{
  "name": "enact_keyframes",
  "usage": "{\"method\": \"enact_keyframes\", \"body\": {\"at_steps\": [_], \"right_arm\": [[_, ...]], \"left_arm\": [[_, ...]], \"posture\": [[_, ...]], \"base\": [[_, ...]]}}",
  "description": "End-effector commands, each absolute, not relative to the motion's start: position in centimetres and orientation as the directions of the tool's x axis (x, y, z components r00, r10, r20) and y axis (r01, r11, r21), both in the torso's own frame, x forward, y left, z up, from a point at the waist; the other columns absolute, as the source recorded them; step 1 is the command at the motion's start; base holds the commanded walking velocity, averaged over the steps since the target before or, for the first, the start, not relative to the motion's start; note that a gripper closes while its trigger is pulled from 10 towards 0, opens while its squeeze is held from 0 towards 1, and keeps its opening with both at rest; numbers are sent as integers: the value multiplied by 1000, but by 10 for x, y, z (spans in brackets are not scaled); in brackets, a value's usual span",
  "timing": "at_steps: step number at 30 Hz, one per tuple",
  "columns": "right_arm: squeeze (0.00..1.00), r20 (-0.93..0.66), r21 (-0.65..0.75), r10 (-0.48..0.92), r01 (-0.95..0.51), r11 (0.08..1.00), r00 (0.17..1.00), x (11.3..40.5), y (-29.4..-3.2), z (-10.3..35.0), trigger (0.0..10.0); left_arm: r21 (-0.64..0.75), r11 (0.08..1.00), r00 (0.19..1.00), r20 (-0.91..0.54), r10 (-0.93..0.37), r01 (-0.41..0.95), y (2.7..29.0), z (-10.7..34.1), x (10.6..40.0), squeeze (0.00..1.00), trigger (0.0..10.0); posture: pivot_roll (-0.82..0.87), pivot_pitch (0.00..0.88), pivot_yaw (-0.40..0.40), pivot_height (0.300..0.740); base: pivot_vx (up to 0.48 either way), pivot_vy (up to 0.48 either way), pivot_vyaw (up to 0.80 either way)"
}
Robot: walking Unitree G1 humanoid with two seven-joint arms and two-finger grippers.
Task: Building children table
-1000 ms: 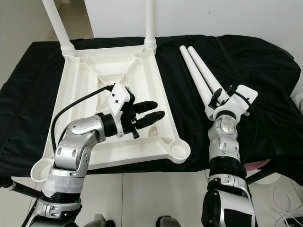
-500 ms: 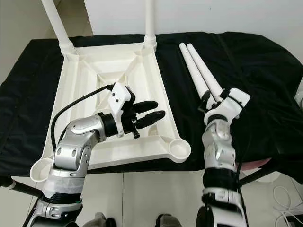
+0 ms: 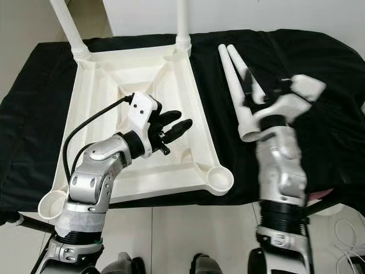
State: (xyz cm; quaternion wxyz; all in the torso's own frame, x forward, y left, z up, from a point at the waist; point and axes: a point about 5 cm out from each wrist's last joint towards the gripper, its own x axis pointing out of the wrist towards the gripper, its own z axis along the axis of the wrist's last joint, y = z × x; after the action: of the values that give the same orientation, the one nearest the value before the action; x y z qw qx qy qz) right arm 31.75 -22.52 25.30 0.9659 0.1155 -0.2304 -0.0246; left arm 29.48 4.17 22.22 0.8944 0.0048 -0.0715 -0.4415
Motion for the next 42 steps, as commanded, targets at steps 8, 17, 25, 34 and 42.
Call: {"method": "enact_keyframes", "body": {"at_steps": [8, 17, 25, 34, 42], "right_arm": [[0, 310, 144, -277, 243, 959, 909, 324, -252, 228, 10000], [0, 184, 100, -311, 297, 950, 932, 328, -265, 196, 10000], [0, 136, 27, -282, 281, 959, 950, 334, -275, 183, 10000], [0, 80, -43, -214, 218, 975, 973, 342, -283, 181, 10000], [0, 9, -94, -63, 64, 993, 998, 356, -278, 173, 10000]], "left_arm": [[53, 626, 618, 116, -778, 778, 39, 221, 296, 0, 10000], [49, 633, 626, 113, -772, 772, 40, 221, 294, 0, 10000], [46, 619, 612, 106, -784, 784, 38, 220, 291, 0, 10000], [44, 618, 612, 99, -785, 785, 39, 220, 288, 0, 10000], [42, 614, 610, 81, -788, 788, 40, 219, 285, 0, 10000]], "posture": [[-120, 136, 76, 740], [-114, 138, 74, 740], [-105, 149, 80, 740], [-92, 165, 84, 740], [-76, 176, 97, 740]], "base": [[0, 0, 0], [0, 0, 0], [0, 0, 0], [0, 0, 0], [0, 0, 0]]}}
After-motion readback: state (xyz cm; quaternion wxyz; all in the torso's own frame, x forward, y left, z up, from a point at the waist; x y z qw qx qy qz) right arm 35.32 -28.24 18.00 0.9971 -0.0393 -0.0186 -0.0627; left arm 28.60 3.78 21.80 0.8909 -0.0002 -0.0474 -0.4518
